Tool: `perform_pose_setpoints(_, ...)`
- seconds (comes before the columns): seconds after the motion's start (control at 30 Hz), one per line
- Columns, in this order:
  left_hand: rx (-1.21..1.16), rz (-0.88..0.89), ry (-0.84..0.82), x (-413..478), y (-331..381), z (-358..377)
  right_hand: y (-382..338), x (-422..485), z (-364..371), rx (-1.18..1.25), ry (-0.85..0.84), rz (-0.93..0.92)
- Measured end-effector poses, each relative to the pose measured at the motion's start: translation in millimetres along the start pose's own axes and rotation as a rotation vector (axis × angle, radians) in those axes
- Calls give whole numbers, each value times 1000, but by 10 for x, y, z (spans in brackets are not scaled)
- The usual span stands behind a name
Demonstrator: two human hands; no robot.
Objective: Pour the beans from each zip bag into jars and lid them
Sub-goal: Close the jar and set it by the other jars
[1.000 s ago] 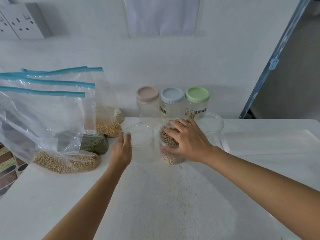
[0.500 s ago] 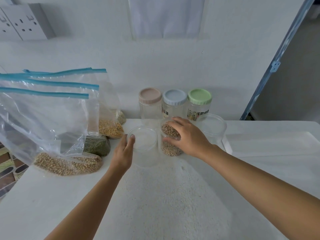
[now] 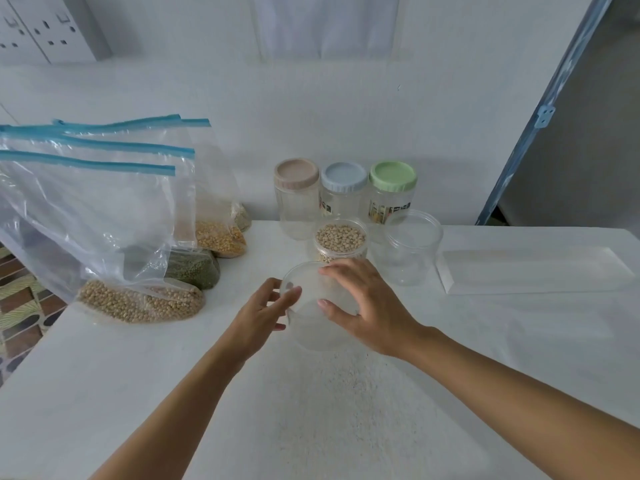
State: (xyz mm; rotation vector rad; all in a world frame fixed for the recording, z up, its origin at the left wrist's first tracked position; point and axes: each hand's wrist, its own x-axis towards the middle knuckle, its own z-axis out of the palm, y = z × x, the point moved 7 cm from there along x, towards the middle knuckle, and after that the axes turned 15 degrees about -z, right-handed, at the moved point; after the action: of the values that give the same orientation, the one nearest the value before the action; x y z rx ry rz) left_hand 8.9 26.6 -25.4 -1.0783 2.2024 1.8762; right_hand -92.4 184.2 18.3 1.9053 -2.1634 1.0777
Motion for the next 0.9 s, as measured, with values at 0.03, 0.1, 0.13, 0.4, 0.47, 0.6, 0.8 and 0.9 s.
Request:
perform_pose_setpoints(0.03, 6, -1, -5, -38, -10, 64, -2, -49, -29, -32, 16, 7)
perform_pose_setpoints(0.1, 13, -4, -18, -124, -9, 219, -20, -131, -109, -67, 58, 24)
perform_pose_setpoints(0.13, 18, -1, -23, -171, -11, 304, -27, -162, -149, -73, 77, 40)
perform_pose_setpoints(0.4, -101, 70, -6, -293, -106, 578, -10, -203, -205, -61, -41, 50)
perform_pose_setpoints(0.47, -42, 100, -122, -285, -122, 610, -1, -174, -198, -50, -76, 100)
perform_pose_setpoints(0.6, 330, 180, -192, -227, -194, 647, -84, -100, -104, -177, -185, 131)
perform_pose_setpoints(0.8, 211, 371, -83, -40, 82, 920, -106, 28, 9, -240, -234, 166)
perform_pose_setpoints(0.9, 230, 386, -72, 77, 21, 901, -132, 68, -22, -227, -112, 144)
